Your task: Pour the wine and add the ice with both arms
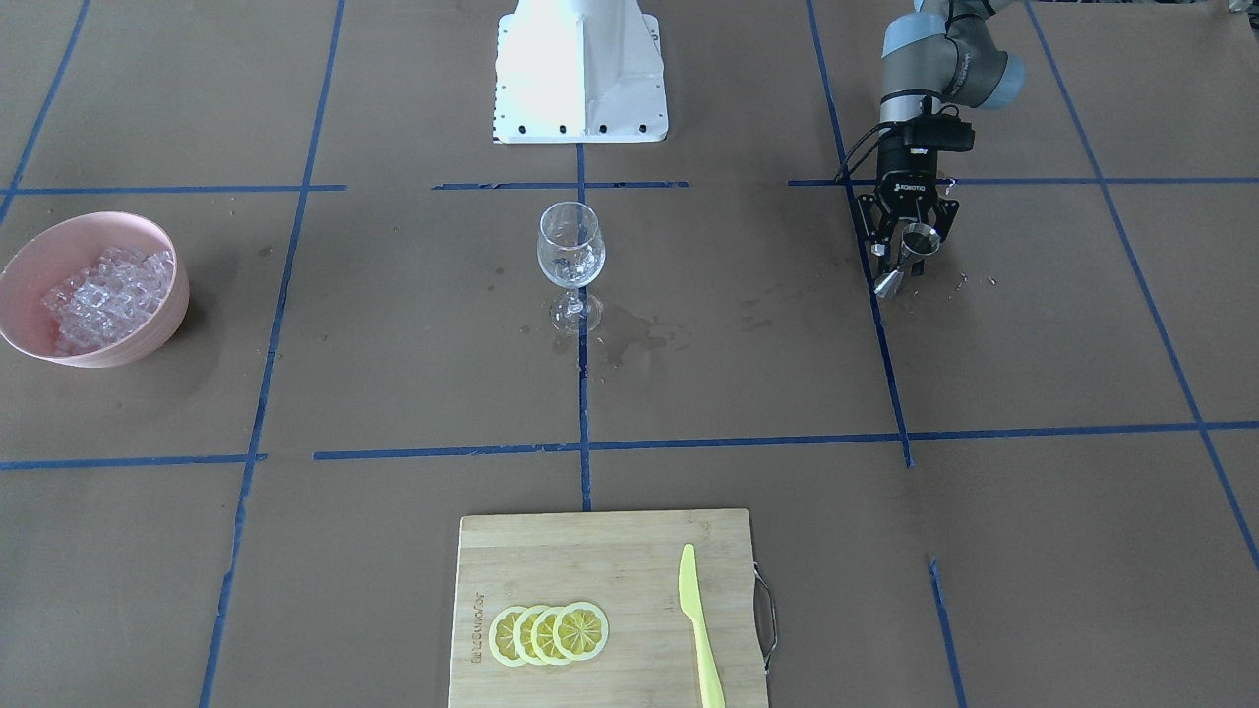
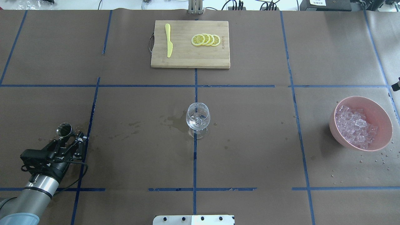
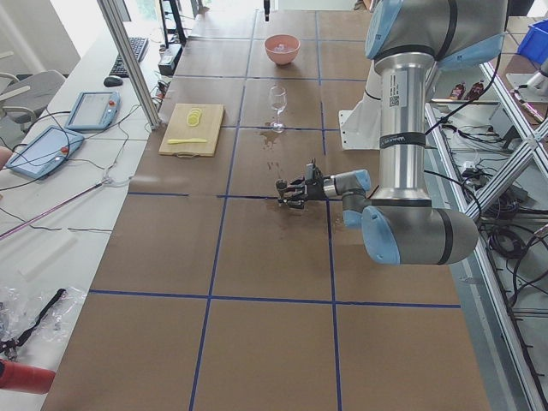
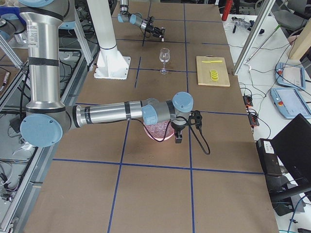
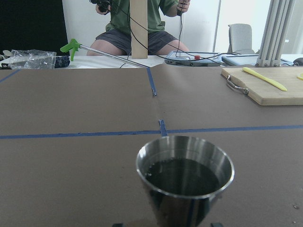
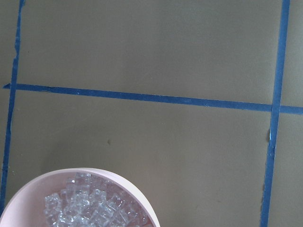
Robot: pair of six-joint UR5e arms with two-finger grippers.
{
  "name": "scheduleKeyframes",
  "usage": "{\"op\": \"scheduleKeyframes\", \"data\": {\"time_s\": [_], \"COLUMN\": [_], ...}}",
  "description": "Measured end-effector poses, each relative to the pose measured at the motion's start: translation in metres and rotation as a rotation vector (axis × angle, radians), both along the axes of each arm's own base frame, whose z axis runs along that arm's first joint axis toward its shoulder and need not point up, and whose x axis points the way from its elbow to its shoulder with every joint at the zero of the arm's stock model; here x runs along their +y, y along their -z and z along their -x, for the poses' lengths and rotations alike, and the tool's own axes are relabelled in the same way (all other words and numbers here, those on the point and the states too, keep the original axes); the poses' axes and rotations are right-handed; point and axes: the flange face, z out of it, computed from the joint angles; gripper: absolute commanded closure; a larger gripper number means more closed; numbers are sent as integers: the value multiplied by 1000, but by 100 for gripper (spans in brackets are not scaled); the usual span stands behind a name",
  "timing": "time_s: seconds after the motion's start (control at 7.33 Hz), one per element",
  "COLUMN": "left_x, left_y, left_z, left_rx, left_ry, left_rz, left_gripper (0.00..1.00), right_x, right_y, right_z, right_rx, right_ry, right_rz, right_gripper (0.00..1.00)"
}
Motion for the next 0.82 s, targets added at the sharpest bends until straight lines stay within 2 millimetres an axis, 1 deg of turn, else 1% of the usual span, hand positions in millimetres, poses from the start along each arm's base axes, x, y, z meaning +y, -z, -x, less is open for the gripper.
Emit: {"op": "scheduleKeyframes", "data": {"time_s": [0.27, 0.41, 0.68, 0.82], "left_x": [0, 0, 0, 0], "left_y": [0, -1, 0, 2], "left_z": [0, -1, 0, 0], "left_rx": [-1, -3, -1, 3], "left_ry": [0, 0, 1, 1], "left_rz": [-1, -1, -1, -2], "left_gripper": [56, 57, 79, 99], "right_x": [0, 0, 0, 0], "right_y": [2, 2, 3, 3], "right_z": [0, 0, 0, 0], "right_rx": [-1, -1, -2, -2], "right_ry": [0, 0, 0, 1], "right_rz": [-4, -5, -5, -6], "right_gripper": [0, 0, 0, 0]}}
